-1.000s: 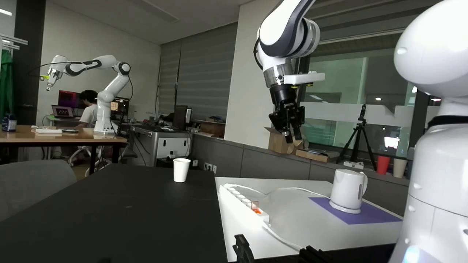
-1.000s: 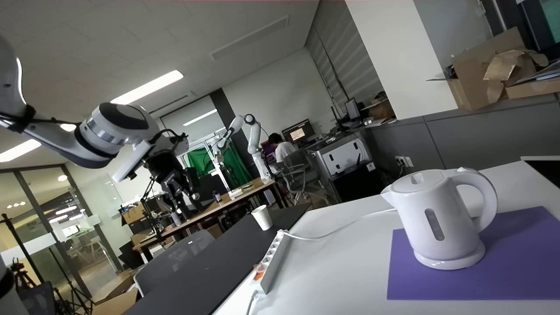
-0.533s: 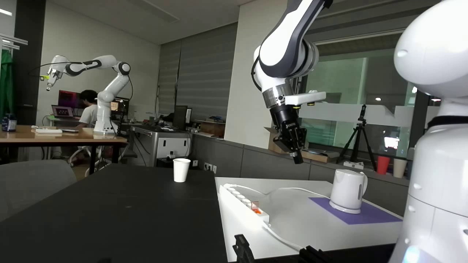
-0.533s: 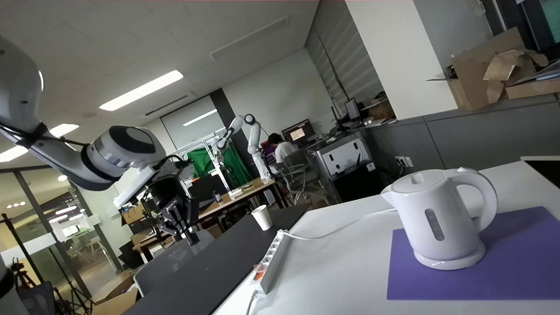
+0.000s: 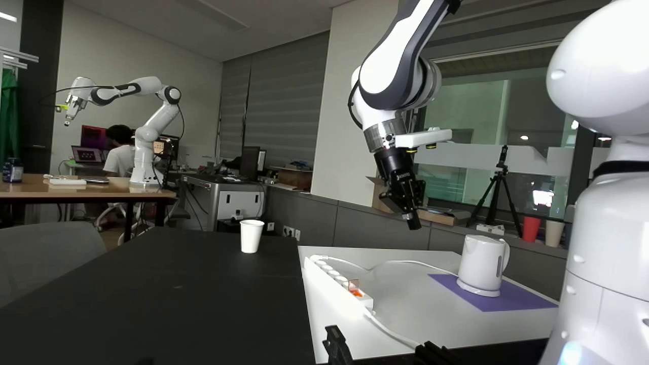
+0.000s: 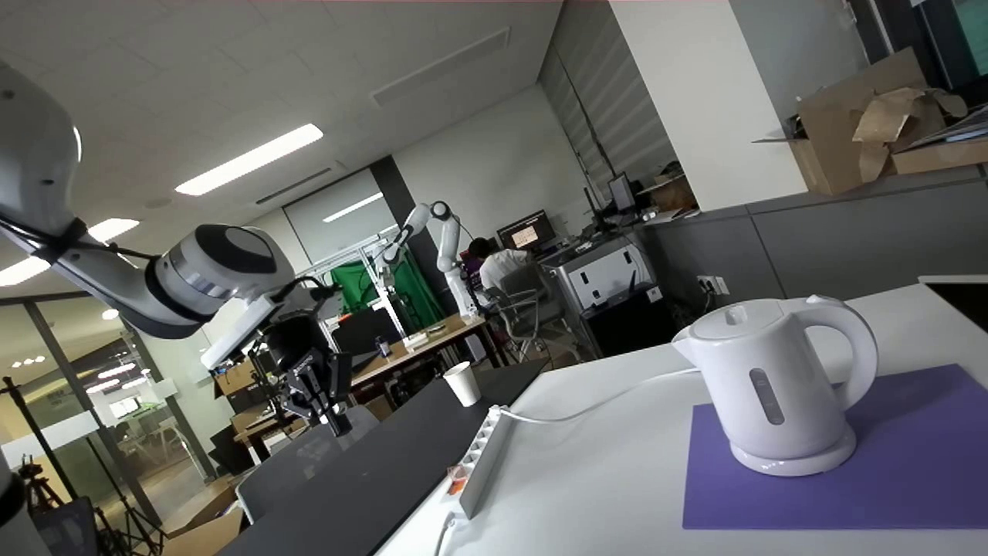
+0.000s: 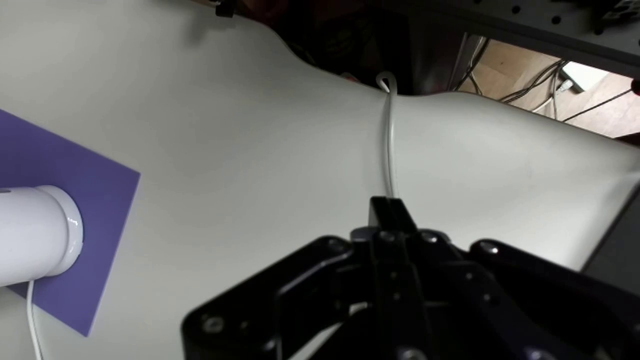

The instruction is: Turn off the main switch on the adapter

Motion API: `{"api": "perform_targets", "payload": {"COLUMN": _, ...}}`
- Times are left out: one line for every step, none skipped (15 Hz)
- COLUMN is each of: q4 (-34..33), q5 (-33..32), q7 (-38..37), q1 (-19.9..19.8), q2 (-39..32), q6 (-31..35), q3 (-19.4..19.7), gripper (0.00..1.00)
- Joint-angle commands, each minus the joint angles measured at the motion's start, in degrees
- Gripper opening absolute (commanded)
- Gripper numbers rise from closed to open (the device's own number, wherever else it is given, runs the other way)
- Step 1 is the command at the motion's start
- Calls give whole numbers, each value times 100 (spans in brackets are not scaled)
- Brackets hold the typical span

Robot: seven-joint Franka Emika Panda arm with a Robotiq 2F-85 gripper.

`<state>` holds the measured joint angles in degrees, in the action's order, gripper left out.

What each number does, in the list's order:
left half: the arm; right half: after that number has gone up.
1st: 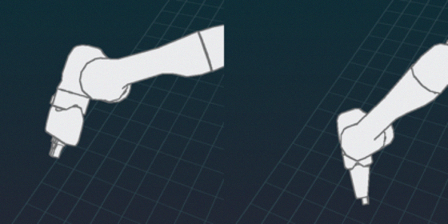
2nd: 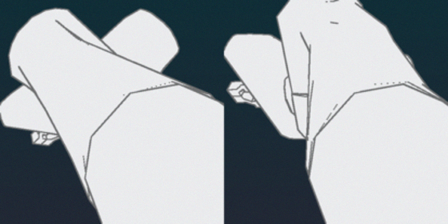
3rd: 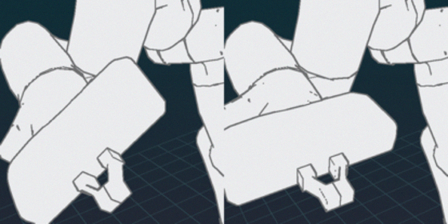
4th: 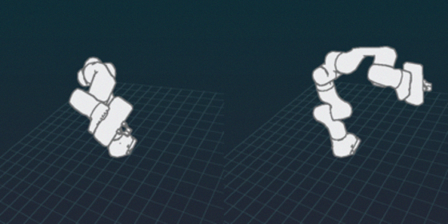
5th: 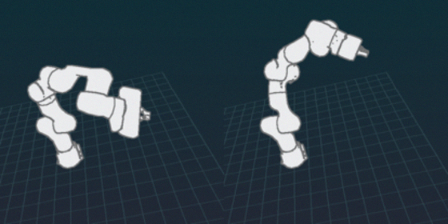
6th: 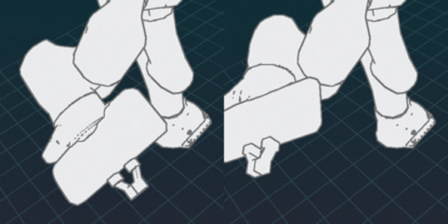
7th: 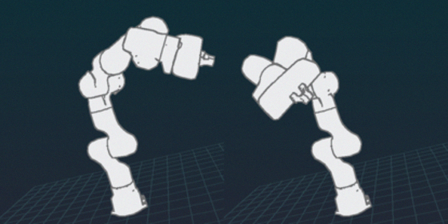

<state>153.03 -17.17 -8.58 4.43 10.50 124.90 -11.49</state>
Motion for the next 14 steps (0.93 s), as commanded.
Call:
{"api": "perform_targets", "payload": {"q4": -5, "q5": -13, "q7": -11, "q1": 82, "q2": -2, "q6": -11, "q3": 82, "gripper": 1}}
{"api": "perform_targets", "payload": {"q4": -5, "q5": -13, "q7": -11, "q1": 82, "q2": -2, "q6": -11, "q3": 82, "gripper": 0}}
{"api": "perform_targets", "payload": {"q4": 5, "q5": -66, "q7": -134, "q1": 37, "q2": -125, "q6": 165, "q3": 99, "gripper": 0}}
{"api": "perform_targets", "payload": {"q4": 79, "q5": -199, "q7": -367, "q1": -5, "q2": -178, "q6": 448, "q3": 91, "gripper": 0}}
{"api": "perform_targets", "payload": {"q4": 190, "q5": -327, "q7": -684, "q1": -48, "q2": -228, "q6": 845, "q3": 84, "gripper": 0}}
{"api": "perform_targets", "payload": {"q4": 288, "q5": -461, "q7": -966, "q1": -84, "q2": -307, "q6": 1258, "q3": 82, "gripper": 0}}
{"api": "perform_targets", "payload": {"q4": 430, "q5": -666, "q7": -1350, "q1": -121, "q2": -401, "q6": 1743, "q3": 61, "gripper": 0}}
{"api": "perform_targets", "payload": {"q4": 561, "q5": -961, "q7": -1764, "q1": -166, "q2": -503, "q6": 2251, "q3": 41, "gripper": 0}}
{"api": "perform_targets", "payload": {"q4": 677, "q5": -1325, "q7": -2162, "q1": -228, "q2": -571, "q6": 2716, "q3": 46, "gripper": 0}}
{"api": "perform_targets", "payload": {"q4": 741, "q5": -1732, "q7": -2563, "q1": -303, "q2": -633, "q6": 3099, "q3": 79, "gripper": 0}}
{"api": "perform_targets", "payload": {"q4": 646, "q5": -2127, "q7": -2986, "q1": -551, "q2": -772, "q6": 3344, "q3": -66, "gripper": 0}}
{"api": "perform_targets", "payload": {"q4": 638, "q5": -2591, "q7": -3414, "q1": -678, "q2": -698, "q6": 3413, "q3": -67, "gripper": 0}}
{"api": "perform_targets", "payload": {"q4": 567, "q5": -3077, "q7": -3852, "q1": -771, "q2": -659, "q6": 3395, "q3": -62, "gripper": 0}}
{"api": "perform_targets", "payload": {"q4": 428, "q5": -3617, "q7": -4276, "q1": -868, "q2": -658, "q6": 3255, "q3": -78, "gripper": 0}}
